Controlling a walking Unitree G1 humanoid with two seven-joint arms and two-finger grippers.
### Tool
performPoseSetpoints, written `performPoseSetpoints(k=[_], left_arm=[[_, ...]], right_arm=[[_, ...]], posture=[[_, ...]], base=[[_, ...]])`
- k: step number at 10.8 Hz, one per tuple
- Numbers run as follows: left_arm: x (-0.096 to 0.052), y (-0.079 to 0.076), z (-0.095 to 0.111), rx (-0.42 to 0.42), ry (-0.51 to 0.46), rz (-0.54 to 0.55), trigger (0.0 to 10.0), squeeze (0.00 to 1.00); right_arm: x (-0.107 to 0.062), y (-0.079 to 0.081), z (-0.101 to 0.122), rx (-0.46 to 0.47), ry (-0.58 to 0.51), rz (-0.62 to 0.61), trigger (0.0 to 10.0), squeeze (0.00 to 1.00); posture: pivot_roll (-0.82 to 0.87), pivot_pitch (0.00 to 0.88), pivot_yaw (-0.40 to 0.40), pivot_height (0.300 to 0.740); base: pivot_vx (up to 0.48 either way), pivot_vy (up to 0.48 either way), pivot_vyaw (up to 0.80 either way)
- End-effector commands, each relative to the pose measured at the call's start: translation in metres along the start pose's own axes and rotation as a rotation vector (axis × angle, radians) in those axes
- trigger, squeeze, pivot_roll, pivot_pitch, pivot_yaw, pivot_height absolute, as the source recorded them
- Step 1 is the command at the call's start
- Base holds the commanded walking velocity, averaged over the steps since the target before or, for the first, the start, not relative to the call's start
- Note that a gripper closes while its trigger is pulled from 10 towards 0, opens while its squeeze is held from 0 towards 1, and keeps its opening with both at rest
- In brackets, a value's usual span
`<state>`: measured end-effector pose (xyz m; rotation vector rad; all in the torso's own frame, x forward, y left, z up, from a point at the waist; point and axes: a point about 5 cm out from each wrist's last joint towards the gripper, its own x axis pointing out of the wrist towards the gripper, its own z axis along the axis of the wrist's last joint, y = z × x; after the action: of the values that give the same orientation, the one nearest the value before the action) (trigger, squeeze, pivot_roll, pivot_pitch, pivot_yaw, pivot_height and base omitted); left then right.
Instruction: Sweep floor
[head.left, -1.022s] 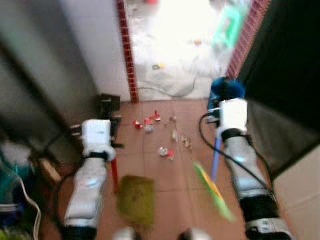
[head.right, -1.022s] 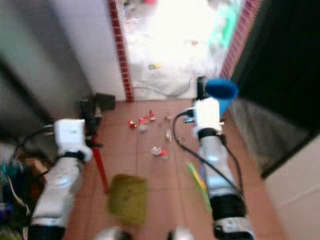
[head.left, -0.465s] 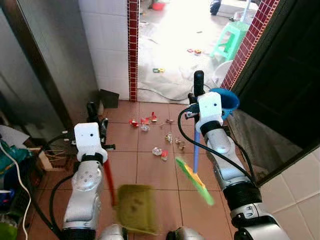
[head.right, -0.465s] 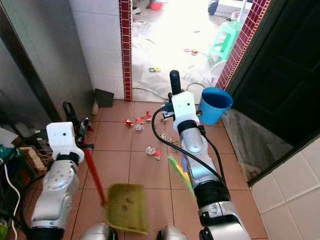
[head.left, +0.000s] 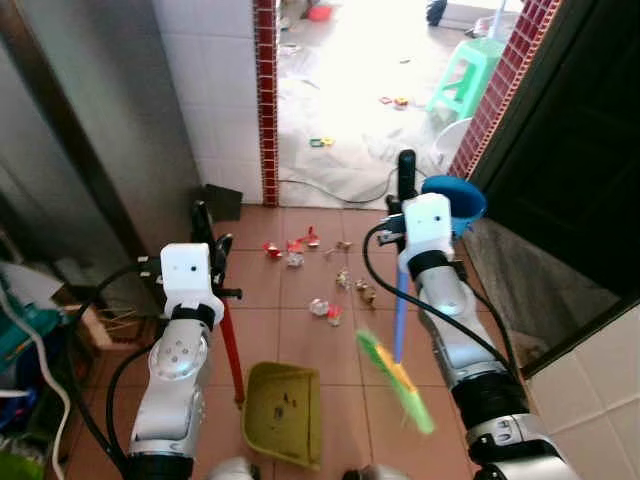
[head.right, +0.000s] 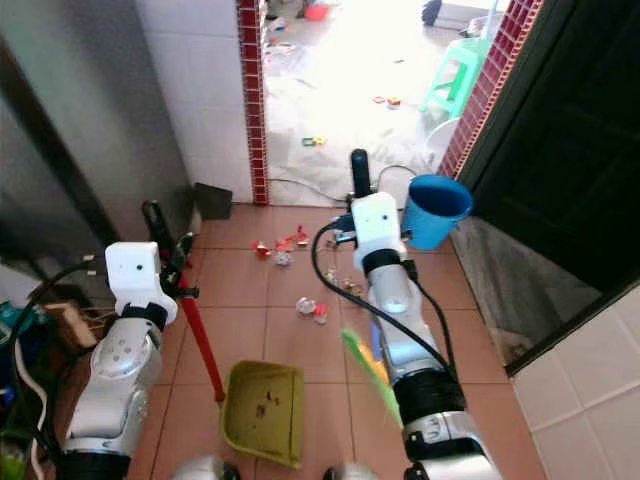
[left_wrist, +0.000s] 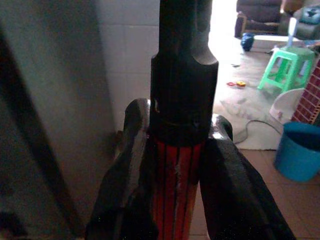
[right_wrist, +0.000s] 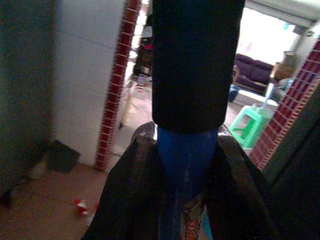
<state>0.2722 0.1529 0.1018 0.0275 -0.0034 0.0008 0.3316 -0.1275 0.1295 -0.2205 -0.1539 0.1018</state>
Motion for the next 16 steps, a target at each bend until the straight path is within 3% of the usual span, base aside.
performPoseSetpoints(k=[1,3,6,16], left_arm=[[0.002,0.000,0.009,0.001,-0.045,-0.011,10.0,0.00],[-0.008,0.008,0.001,0.027,-0.009,-0.019,10.0,0.00],[-0.024,0.022,-0.008,0.061,0.043,-0.026,10.0,0.00],[-0.030,0.015,-0.006,0.053,0.066,-0.069,10.0,0.00]], right_arm=[[0.002,-0.010,0.010,-0.017,-0.055,-0.039,10.0,0.00],[-0.010,-0.026,-0.003,-0.036,-0.012,-0.097,10.0,0.00],[-0.028,-0.038,-0.016,-0.044,0.031,-0.118,10.0,0.00],[-0.025,-0.036,-0.010,-0.031,0.033,-0.122,10.0,0.00]], posture=[[0.00,0.000,-0.017,0.740],[0.00,0.000,-0.001,0.740],[-0.02,0.000,0.016,0.740],[-0.01,0.031,0.024,0.740]], base=[[0.435,0.000,0.00],[0.433,0.000,0.00],[0.429,0.000,0.00],[0.444,0.000,-0.05]])
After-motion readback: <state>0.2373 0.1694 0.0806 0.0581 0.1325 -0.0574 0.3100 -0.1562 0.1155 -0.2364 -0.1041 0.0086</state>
